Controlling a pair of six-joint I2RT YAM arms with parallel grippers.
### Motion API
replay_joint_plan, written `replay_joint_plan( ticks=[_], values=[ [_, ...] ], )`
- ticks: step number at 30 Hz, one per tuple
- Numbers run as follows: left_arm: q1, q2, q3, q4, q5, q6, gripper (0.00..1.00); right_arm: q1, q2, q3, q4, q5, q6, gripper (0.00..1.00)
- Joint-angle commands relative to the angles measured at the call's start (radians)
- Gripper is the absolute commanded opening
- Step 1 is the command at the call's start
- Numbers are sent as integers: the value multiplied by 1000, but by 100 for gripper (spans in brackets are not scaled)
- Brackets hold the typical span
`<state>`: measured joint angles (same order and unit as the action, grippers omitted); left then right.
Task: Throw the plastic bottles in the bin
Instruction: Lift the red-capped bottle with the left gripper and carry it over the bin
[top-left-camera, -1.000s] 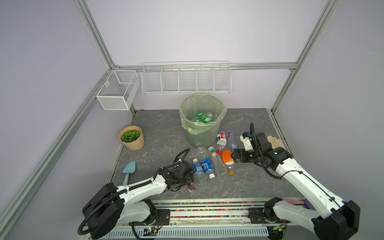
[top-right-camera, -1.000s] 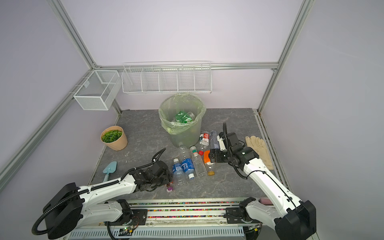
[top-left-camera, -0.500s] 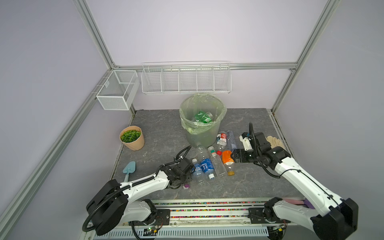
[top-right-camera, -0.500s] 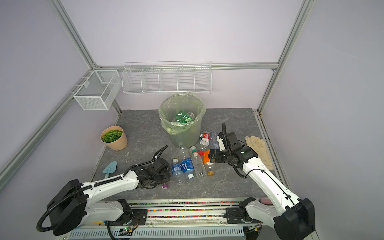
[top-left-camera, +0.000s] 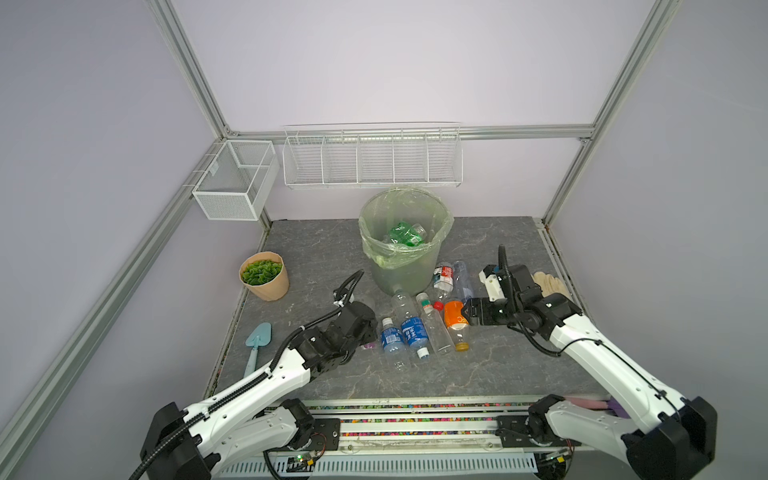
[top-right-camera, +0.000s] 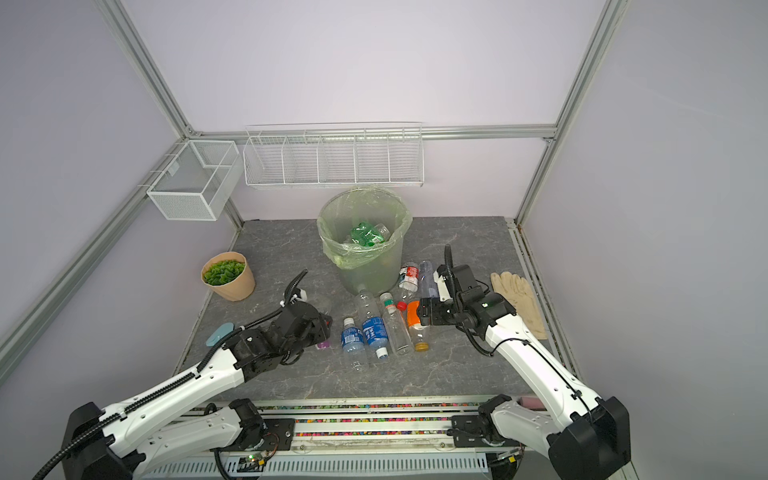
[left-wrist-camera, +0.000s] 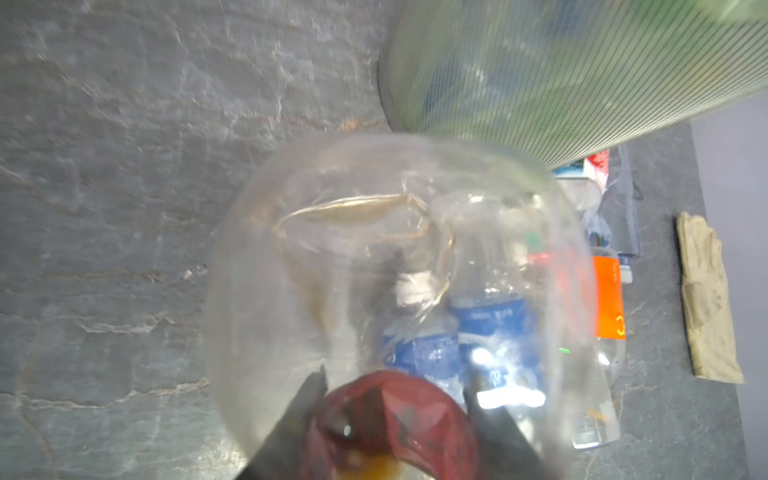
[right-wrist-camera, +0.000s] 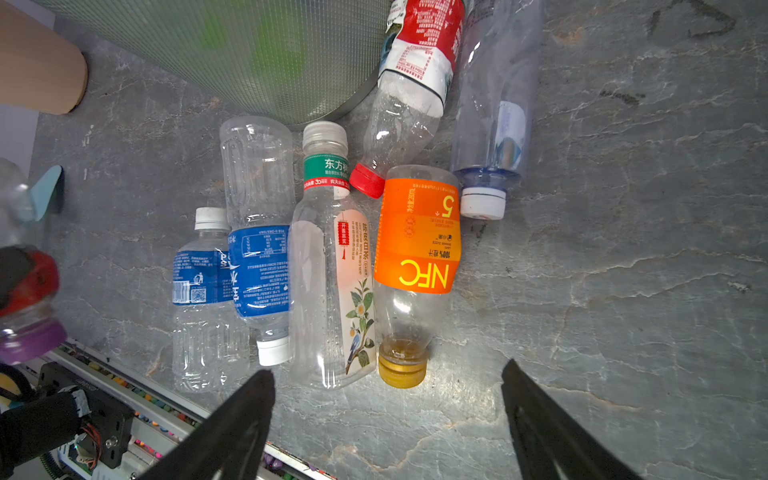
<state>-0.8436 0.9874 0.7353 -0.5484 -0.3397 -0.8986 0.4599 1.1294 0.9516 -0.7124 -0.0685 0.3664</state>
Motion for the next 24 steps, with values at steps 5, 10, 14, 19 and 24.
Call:
replay_joint_plan(
  ticks=[5, 10, 14, 19, 24],
  values=[
    [63, -25, 121, 50, -116, 140, 34, 4, -19, -12, 2, 0, 0, 88],
    [102, 9, 220, 82, -115, 227, 33, 3, -32, -20, -6, 12, -7, 89],
    [119, 31, 293, 118, -128, 298, 33, 4, -37, -24, -10, 14, -8, 88],
    [130, 43, 367, 200, -130, 394, 31, 3, -40, -26, -13, 15, -11, 88],
    [131, 38, 397, 350, -80, 509, 31, 3, -40, -23, -13, 14, -11, 88]
  ],
)
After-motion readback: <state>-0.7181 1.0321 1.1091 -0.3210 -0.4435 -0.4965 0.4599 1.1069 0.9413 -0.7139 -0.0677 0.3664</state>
